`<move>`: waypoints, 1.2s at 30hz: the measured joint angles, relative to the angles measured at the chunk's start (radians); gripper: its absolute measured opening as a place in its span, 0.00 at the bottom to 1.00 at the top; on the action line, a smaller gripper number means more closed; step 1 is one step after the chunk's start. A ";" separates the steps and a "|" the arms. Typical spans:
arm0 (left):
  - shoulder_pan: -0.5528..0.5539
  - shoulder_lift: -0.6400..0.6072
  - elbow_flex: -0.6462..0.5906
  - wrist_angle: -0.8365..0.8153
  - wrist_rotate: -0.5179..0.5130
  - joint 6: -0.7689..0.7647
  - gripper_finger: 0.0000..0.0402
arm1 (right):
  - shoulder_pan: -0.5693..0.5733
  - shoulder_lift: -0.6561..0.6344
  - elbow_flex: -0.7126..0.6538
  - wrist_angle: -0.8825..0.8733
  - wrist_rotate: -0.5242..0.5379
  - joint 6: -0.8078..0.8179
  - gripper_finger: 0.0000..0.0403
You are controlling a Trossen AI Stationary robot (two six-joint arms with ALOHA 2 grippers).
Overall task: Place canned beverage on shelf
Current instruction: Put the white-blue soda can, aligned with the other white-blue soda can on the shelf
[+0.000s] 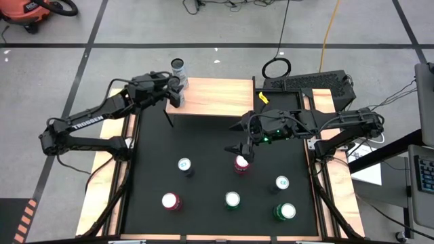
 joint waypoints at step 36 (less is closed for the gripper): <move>0.000 0.004 -0.038 0.049 -0.001 0.004 0.65 | 0.000 0.000 0.000 0.000 0.005 0.007 0.99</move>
